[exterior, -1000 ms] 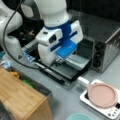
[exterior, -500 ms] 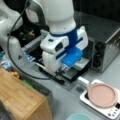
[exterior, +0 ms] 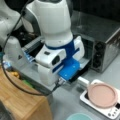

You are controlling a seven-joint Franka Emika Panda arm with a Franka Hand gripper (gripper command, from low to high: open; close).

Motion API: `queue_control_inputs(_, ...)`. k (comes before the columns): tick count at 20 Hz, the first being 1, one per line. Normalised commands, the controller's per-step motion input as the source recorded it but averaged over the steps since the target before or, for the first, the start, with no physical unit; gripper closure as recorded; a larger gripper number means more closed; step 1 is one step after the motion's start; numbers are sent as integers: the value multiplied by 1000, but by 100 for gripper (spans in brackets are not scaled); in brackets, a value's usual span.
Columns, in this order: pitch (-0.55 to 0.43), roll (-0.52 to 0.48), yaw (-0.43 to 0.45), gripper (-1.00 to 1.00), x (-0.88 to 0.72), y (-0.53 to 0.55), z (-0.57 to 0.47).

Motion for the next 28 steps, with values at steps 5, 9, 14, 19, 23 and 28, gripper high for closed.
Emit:
queue_control_inputs(5,320,-28,107,-100,419,-214,149)
queue_control_inputs(9,325,-18,132,-100,488,-267,81)
queue_control_inputs(14,328,23,140,-100,520,-312,94)
queue_control_inputs(19,304,33,61,-100,468,-203,79)
queue_control_inputs(23,275,26,57,-100,458,-160,26)
queue_control_inputs(28,271,37,79,-100,427,-175,31)
